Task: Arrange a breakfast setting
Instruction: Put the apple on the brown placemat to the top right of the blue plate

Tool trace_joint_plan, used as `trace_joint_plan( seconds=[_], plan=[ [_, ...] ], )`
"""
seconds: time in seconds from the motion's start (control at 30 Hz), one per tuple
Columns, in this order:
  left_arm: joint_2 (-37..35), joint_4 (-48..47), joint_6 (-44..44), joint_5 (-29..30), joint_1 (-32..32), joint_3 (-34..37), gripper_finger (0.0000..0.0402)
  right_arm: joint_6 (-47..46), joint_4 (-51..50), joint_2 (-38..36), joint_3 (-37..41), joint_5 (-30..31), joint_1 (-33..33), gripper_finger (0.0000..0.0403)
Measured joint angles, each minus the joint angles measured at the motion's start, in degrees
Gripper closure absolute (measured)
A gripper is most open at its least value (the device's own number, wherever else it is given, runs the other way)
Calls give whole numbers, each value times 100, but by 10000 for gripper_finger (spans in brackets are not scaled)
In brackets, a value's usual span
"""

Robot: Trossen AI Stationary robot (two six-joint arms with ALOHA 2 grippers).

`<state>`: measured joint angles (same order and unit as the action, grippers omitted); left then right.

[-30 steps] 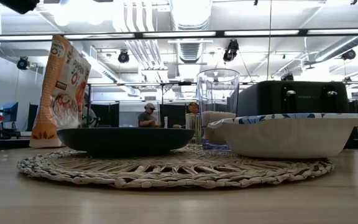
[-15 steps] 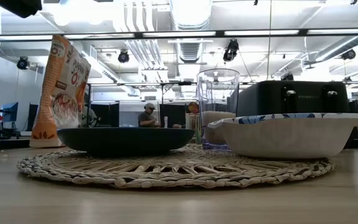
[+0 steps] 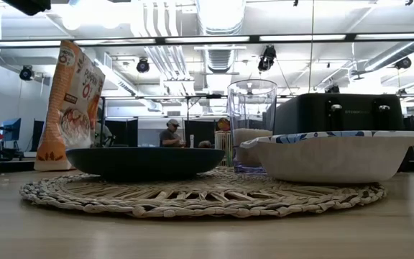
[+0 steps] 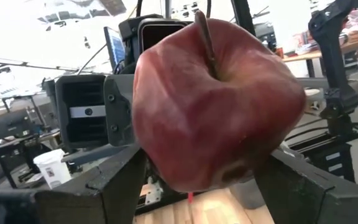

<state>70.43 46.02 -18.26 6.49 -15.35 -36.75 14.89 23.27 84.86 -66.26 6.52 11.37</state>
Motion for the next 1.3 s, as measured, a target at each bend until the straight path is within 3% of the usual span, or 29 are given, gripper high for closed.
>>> trace_joint_plan(
  seconds=[0.17, 0.5, 0.63, 0.73, 0.97, 1.3],
  plan=[
    [-4, 54, -51, -23, 47, 2, 138, -118, -7, 0, 0, -2, -38, 225],
    [15, 428, -983, -71, 80, 13, 140, -312, 9, 46, -14, -23, -39, 225],
    [15, 433, -952, -107, 116, 15, 168, -425, 4, 46, -11, -30, -39, 223],
    [15, 420, -890, -121, 126, 17, 199, -447, -13, 44, -7, -28, -37, 211],
    [-15, 284, -784, -112, 137, 20, 203, -555, -88, -15, 2, -33, -30, 171],
    [-222, 72, -611, 199, 134, -37, 212, -1204, -1845, -750, 42, 416, -47, 144]
  ],
)
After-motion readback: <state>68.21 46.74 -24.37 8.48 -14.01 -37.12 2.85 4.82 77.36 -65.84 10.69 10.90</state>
